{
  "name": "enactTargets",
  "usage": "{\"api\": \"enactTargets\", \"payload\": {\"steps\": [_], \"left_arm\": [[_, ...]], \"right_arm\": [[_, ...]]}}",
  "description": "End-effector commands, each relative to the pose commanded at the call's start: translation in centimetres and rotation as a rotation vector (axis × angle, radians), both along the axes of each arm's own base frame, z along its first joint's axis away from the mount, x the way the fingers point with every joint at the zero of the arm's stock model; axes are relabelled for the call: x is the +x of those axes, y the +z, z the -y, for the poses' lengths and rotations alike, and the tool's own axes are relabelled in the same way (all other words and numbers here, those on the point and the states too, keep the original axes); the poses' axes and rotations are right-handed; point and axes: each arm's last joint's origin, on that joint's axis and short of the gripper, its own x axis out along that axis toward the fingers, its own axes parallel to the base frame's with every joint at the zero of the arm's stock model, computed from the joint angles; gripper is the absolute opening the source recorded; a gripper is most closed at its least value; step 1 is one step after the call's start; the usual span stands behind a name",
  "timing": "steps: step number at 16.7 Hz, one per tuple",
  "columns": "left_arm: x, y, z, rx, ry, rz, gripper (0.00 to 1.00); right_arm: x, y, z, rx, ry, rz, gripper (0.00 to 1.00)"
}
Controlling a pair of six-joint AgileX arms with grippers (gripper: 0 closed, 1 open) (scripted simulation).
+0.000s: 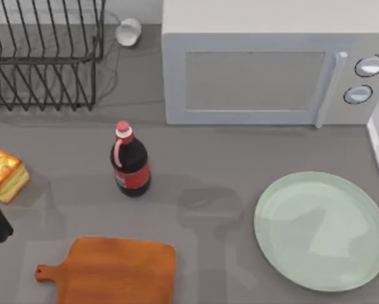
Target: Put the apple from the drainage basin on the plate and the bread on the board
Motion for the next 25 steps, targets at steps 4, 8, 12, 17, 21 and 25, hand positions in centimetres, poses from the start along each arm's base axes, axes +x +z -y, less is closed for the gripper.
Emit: {"api": "enactTargets", "payload": {"steps": [4,8,12,17,21,25], "left_arm": [[0.0,0.0,0.0,0.0,0.0,0.0,1.0],[0.0,0.0,0.0,0.0,0.0,0.0,1.0],[0.0,0.0,0.0,0.0,0.0,0.0,1.0],[0.0,0.0,0.0,0.0,0.0,0.0,1.0],[0.0,0.0,0.0,0.0,0.0,0.0,1.0],[0.0,0.0,0.0,0.0,0.0,0.0,1.0]], "right_arm": [[7.8,-2.1,3.6,0.036,-0.012,-0.324,1.0],[13.4,-6.7,7.1,0.094,-0.011,-0.578,1.0],[15.9,-10.2,9.2,0.137,-0.006,-0.717,1.0],[16.2,-10.9,9.7,0.147,-0.004,-0.743,1.0],[16.3,-11.6,9.5,0.146,0.0,-0.746,1.0],[16.9,-16.7,9.8,0.147,-0.001,-0.747,1.0]]}}
